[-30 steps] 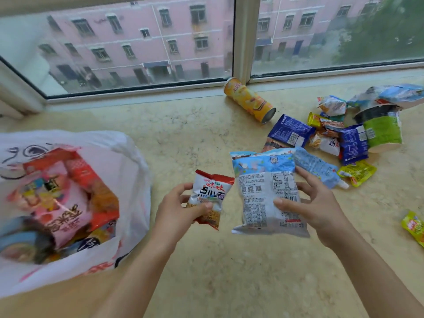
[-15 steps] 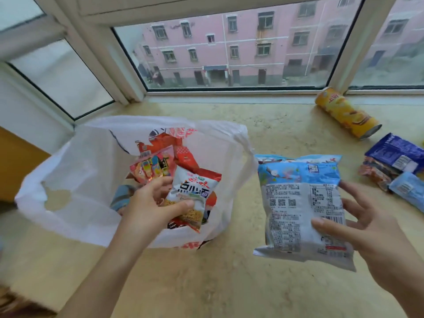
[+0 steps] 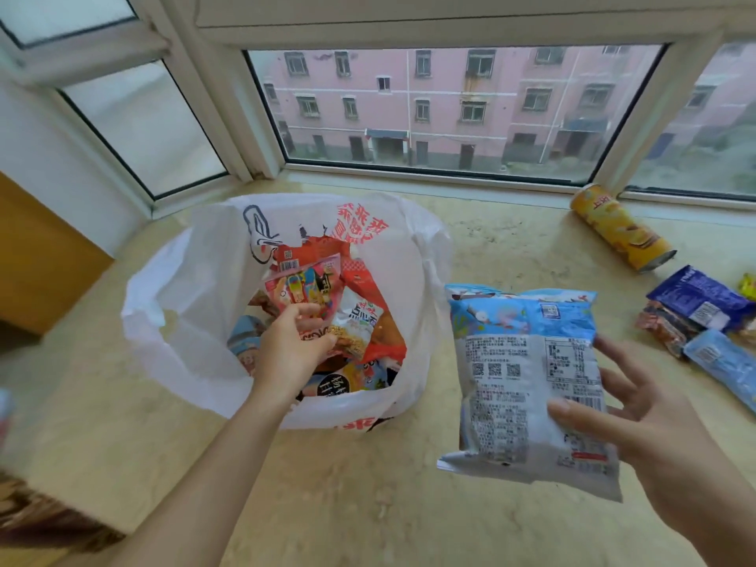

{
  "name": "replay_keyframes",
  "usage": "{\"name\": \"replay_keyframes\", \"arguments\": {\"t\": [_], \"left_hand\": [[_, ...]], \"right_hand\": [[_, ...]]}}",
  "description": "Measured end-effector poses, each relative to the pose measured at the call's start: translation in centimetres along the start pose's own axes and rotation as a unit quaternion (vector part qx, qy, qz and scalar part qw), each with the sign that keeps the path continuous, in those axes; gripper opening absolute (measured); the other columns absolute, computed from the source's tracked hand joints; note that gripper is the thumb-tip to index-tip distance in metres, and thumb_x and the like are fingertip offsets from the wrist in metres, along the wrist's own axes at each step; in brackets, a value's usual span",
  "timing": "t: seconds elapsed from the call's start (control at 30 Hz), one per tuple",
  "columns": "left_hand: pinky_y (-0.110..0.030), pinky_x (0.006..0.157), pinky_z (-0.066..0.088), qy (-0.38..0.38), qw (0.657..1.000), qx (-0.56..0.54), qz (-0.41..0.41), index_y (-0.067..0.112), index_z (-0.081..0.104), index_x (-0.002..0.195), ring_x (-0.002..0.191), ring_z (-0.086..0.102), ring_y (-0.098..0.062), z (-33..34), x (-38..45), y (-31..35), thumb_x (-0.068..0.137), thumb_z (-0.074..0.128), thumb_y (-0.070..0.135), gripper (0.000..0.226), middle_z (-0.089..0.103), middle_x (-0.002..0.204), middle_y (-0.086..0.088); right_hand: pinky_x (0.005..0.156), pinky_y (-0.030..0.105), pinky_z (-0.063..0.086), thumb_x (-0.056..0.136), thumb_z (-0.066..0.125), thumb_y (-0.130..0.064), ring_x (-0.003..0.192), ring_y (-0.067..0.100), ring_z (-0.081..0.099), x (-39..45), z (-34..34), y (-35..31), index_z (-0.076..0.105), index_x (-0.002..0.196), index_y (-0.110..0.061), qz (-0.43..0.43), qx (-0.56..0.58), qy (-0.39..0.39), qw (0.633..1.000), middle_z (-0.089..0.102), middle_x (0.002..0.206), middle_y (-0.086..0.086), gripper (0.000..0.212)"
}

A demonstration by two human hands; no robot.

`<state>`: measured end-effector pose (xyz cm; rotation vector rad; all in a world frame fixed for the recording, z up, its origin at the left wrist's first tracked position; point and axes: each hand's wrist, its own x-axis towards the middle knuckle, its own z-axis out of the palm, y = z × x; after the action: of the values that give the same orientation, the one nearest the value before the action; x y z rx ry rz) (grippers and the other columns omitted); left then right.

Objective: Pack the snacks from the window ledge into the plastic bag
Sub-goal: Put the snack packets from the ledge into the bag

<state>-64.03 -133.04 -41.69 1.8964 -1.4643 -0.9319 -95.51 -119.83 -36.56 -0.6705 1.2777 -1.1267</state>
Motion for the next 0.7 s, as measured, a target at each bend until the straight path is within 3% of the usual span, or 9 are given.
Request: {"name": "replay_keyframes", "arguments": {"t": [0.1,0.27,0.37,0.53,0.7], "left_hand": [[-0.022,0.070,0.049,0.005,1.000,-0.013,-0.003,0.022,0.055,0.119,0.088,0.060,-0.004,-1.4,-1.3,0.5,0.082,0.073,0.014,0.042,0.062,0.098,0.013],[-0.035,0.077,0.056,-0.002,1.000,-0.015,-0.014,0.024,0.056,0.118,0.093,0.063,-0.011,-3.5,-2.3,0.7,0.082,0.072,0.017,0.040,0.065,0.105,0.008],[-0.040,0.080,0.056,0.004,0.999,-0.027,-0.021,0.024,0.057,0.115,0.092,0.063,-0.010,-4.5,-2.3,0.4,0.082,0.073,0.020,0.038,0.066,0.103,0.009],[-0.042,0.082,0.055,0.003,0.997,-0.061,-0.036,0.026,0.057,0.114,0.094,0.063,-0.011,-5.7,-1.9,-0.9,0.084,0.071,0.021,0.033,0.066,0.105,0.007],[-0.028,0.069,0.053,0.017,0.991,-0.125,-0.032,0.025,0.059,0.116,0.091,0.066,-0.015,-6.4,-1.7,-1.8,0.089,0.065,0.029,0.028,0.067,0.105,0.002]], "right_hand": [[0.056,0.046,0.059,0.008,0.097,-0.030,0.086,0.034,0.071,-2.0,1.4,-0.3,0.059,0.119,-0.039,0.016,-0.001,-0.023,1.000,0.073,0.105,0.003,0.118],[0.070,0.052,0.058,0.028,0.094,-0.015,0.088,0.038,0.070,-4.2,5.0,-0.1,0.058,0.122,-0.034,0.032,-0.006,-0.086,0.996,0.072,0.107,0.008,0.103],[0.070,0.048,0.059,0.042,0.090,-0.007,0.087,0.039,0.070,-4.1,7.7,0.4,0.056,0.126,-0.030,0.038,-0.022,-0.109,0.993,0.071,0.108,0.008,0.094],[0.063,0.042,0.058,0.046,0.091,0.001,0.084,0.032,0.072,-0.8,11.6,0.9,0.058,0.124,-0.032,0.031,-0.050,-0.092,0.994,0.071,0.105,0.007,0.090],[0.055,0.034,0.055,0.061,0.086,0.000,0.081,0.025,0.072,4.5,14.7,1.0,0.055,0.129,-0.028,0.021,-0.034,-0.050,0.998,0.069,0.106,0.012,0.080]]}}
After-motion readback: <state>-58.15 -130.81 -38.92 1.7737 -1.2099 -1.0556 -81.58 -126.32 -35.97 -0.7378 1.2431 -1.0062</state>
